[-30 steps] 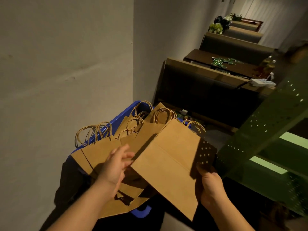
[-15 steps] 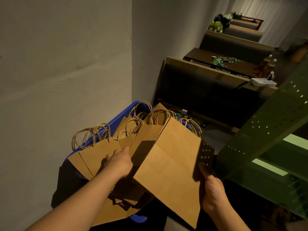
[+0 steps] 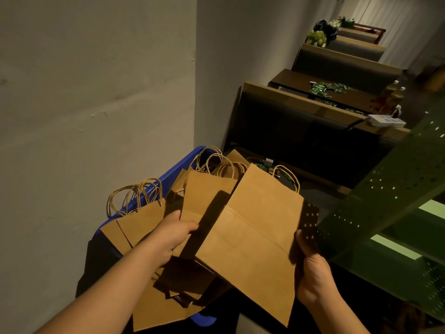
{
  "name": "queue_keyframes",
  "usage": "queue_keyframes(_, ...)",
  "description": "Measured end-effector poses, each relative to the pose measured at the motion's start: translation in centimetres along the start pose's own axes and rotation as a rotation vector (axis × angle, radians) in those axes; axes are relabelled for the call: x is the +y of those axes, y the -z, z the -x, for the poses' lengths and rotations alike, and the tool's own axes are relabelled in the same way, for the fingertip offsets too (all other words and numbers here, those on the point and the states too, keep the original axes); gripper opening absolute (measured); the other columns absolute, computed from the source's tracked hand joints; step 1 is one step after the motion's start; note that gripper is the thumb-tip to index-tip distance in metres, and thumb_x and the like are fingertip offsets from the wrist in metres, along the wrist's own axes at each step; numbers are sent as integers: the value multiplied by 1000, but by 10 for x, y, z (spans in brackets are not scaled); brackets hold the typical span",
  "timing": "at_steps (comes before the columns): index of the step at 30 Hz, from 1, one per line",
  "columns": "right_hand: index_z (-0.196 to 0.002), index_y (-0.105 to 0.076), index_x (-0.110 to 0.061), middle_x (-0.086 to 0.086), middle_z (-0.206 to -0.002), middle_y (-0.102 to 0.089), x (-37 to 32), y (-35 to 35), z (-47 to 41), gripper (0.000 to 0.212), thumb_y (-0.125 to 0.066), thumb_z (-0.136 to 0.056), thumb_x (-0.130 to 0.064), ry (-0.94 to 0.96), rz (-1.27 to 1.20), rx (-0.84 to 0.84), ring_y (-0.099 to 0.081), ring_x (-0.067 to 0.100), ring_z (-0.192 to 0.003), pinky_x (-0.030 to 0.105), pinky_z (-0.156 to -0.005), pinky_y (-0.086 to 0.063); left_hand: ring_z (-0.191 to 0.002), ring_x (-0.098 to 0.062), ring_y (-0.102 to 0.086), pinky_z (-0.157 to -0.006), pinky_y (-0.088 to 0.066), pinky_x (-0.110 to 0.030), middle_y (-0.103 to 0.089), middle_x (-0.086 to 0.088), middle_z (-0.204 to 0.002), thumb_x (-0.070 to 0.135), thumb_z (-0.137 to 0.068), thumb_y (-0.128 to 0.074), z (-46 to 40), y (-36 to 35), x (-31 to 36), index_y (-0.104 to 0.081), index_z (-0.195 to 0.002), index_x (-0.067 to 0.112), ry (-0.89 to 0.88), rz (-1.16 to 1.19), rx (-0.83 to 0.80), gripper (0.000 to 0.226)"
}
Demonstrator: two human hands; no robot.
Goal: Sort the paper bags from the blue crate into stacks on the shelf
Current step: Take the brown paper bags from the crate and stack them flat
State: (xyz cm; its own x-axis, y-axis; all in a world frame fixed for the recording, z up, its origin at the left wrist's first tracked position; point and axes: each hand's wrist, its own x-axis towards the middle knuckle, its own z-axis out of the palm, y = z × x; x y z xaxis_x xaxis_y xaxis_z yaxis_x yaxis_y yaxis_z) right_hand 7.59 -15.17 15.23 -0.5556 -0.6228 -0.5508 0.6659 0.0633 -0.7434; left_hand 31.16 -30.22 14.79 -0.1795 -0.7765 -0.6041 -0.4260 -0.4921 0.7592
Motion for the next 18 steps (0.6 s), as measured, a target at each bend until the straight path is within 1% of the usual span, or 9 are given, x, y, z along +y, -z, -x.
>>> queue_keyframes(3, -115, -69, -12, 12, -90, -72, -7, 1, -1, 33, -67, -92, -36, -39, -52, -61, -68, 33, -84, 53, -86, -54, -112, -32, -66, -101, -51, -58, -73, -7, -115, 18, -91, -70, 9, 9, -2, -61, -124, 26, 1, 139, -61, 36)
queue_keyframes(5, -106, -71, -15, 9, -83, -75, -12, 4, -2, 28, -62, -95, -39, -67, -101, -102, -74, 29, -71, 50, -75, -60, -111, -33, -65, -98, -52, -60, -72, -5, -115, 17, -89, -72, 12, 14, -4, -58, -119, 37, -61, 133, -76, 39)
queue_keyframes(7, -99, -75, -15, 9, -81, -76, -19, 5, -2, 30, -61, -94, -41, -82, -140, -128, -75, 26, -64, 47, -64, -64, -106, -32, -64, -87, -56, -54, -69, -5, -112, 11, -92, -69, 11, 19, -7, -54, -115, 43, -116, 130, -56, 42)
queue_keyframes(9, -93, -82, -15, 10, -88, -77, -22, 4, -3, 34, -65, -87, -44, -79, -158, -165, -76, 28, -69, 51, -66, -63, -100, -31, -64, -75, -54, -46, -68, -7, -111, 5, -92, -65, 17, 24, -6, -55, -119, 37, -134, 143, -48, 42)
queue_keyframes(10, -94, -84, -17, 10, -93, -78, -24, 2, 1, 35, -67, -83, -45, -83, -138, -188, -77, 30, -74, 52, -70, -63, -100, -32, -64, -75, -55, -47, -69, -8, -111, 3, -91, -64, 19, 26, -5, -56, -122, 33, -131, 154, -43, 44)
queue_keyframes(12, -108, -79, -19, 11, -100, -77, -28, -2, 2, 40, -69, -80, -45, -85, -85, -208, -76, 32, -82, 51, -78, -62, -104, -35, -65, -84, -56, -54, -69, -11, -113, -2, -89, -62, 25, 30, -4, -56, -128, 29, -134, 187, -58, 50)
queue_keyframes(14, -115, -72, -19, 13, -102, -77, -29, -10, 4, 43, -70, -80, -42, -79, 4, -209, -72, 35, -90, 51, -82, -58, -108, -34, -64, -84, -56, -53, -69, -13, -116, -2, -92, -57, 32, 30, -2, -54, -133, 32, -145, 220, -95, 53)
queue_keyframes(16, -119, -69, -17, 15, -105, -77, -27, -18, 5, 40, -71, -84, -37, -85, 84, -213, -70, 38, -97, 52, -83, -54, -106, -28, -68, -77, -54, -44, -75, -6, -110, 5, -98, -55, 41, 26, 2, -55, -127, 40, -183, 283, -161, 45)
queue_keyframes(18, -125, -66, -17, 12, -107, -78, -20, -23, 6, 34, -68, -93, -27, -62, 140, -205, -70, 33, -101, 46, -80, -52, -106, -21, -69, -84, -53, -42, -79, 7, -101, 25, -99, -59, 55, 18, 7, -54, -120, 47, -223, 299, -188, 31)
